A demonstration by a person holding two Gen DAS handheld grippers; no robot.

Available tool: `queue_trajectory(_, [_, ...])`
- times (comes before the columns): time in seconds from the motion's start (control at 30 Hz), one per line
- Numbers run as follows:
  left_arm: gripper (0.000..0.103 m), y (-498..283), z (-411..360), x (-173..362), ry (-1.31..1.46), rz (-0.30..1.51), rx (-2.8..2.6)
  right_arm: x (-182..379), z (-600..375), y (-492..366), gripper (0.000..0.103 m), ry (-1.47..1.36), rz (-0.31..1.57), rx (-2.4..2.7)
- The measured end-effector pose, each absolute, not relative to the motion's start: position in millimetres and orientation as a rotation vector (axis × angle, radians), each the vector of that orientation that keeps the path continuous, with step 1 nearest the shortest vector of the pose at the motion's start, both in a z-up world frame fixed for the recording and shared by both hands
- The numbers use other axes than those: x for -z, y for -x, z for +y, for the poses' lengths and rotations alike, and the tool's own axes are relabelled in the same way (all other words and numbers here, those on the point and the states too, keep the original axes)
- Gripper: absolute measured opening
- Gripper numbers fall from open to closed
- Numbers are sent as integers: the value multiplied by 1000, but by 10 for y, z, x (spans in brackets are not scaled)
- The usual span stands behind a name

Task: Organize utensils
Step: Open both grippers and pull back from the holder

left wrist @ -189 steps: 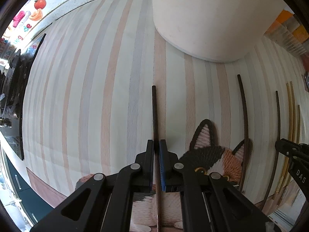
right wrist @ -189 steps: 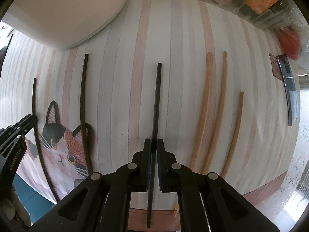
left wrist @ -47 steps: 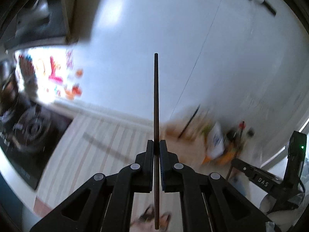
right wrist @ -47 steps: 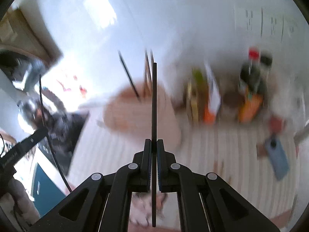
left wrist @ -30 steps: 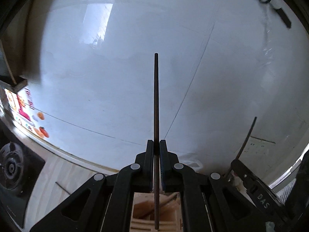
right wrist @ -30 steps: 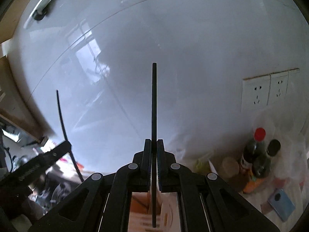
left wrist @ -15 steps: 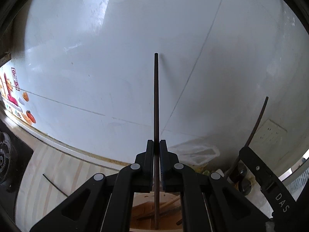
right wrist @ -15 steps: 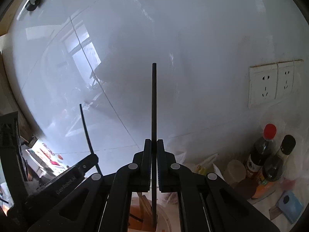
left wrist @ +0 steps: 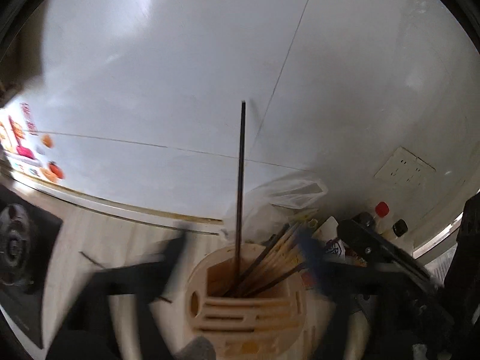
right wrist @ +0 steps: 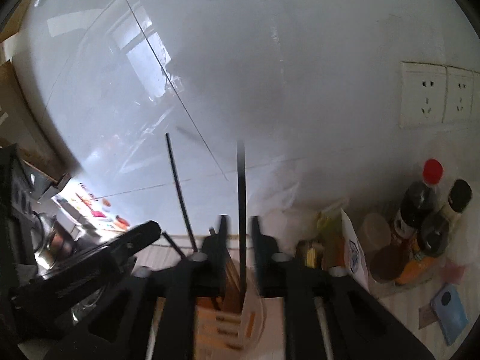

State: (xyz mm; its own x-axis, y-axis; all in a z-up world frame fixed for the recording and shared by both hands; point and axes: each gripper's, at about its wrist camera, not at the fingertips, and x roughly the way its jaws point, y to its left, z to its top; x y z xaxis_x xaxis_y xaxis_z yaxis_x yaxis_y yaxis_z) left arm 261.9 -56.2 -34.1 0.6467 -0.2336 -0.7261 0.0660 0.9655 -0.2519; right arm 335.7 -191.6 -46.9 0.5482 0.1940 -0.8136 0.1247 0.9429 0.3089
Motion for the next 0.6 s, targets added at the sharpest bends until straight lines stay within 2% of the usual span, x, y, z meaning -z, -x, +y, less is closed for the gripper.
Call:
queue_trajectory(0.03, [96,-2549,-529,293,210,834,168,426,-1951,-3305,52,-358,998,-44])
queue_trajectory(0.1, [97,-2388,-474,182,195,811,136,372,-2013,-3203,52,-367,988,-36])
queue_trajectory(0.13, [103,-2329,-441,165,185,806,117,313,-2051,-3129,52,-369,982,-19])
queue_trajectory(0.37, [103,-1988,-229,385,138,839,-17,143,-2179,-2676,56,-388,990,55])
queue_trajectory(0.6, [103,-1972,-141,707,129,934,-85,482,-2286,-2406,56,-410,1102,162])
